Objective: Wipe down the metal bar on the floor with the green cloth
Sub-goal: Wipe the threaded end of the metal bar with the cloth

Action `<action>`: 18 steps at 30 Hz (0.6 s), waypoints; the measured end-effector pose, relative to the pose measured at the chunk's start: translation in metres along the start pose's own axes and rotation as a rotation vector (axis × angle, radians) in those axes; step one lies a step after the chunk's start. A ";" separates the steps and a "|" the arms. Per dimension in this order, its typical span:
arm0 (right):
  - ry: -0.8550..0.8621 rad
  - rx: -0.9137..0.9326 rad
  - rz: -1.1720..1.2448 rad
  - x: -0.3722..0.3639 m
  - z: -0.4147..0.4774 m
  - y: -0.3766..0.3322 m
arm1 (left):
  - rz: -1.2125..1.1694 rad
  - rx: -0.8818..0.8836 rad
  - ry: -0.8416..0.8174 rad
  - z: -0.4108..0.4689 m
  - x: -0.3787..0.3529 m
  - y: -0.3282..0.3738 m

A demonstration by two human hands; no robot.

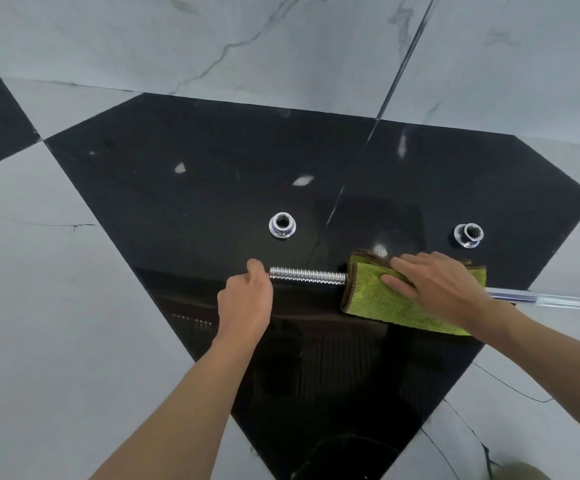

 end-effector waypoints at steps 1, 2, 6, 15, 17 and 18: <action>0.001 0.032 -0.001 0.000 0.004 -0.006 | 0.016 -0.008 -0.003 -0.001 -0.001 -0.001; 0.003 0.068 -0.003 0.000 0.009 -0.012 | 0.024 0.001 -0.006 0.000 -0.001 -0.003; 0.022 0.135 0.026 0.001 0.029 -0.045 | 0.033 0.040 0.033 0.005 -0.003 -0.014; -0.015 0.157 0.115 -0.005 0.043 -0.085 | 0.288 -0.020 0.040 -0.010 0.000 -0.018; -0.003 0.158 0.134 -0.007 0.033 -0.078 | 0.431 -0.112 0.000 -0.015 0.001 -0.016; 0.005 0.163 0.135 -0.007 0.027 -0.072 | 0.484 -0.152 0.006 -0.018 0.001 -0.014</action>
Point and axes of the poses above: each hand's wrist, its own z-axis towards the middle knuckle, its own x-axis out of the back of the hand, y = z × x, the point moved 2 cm from there along z, towards the middle knuckle, and after that the axes turned 4 degrees about x, right-handed, at the moved point
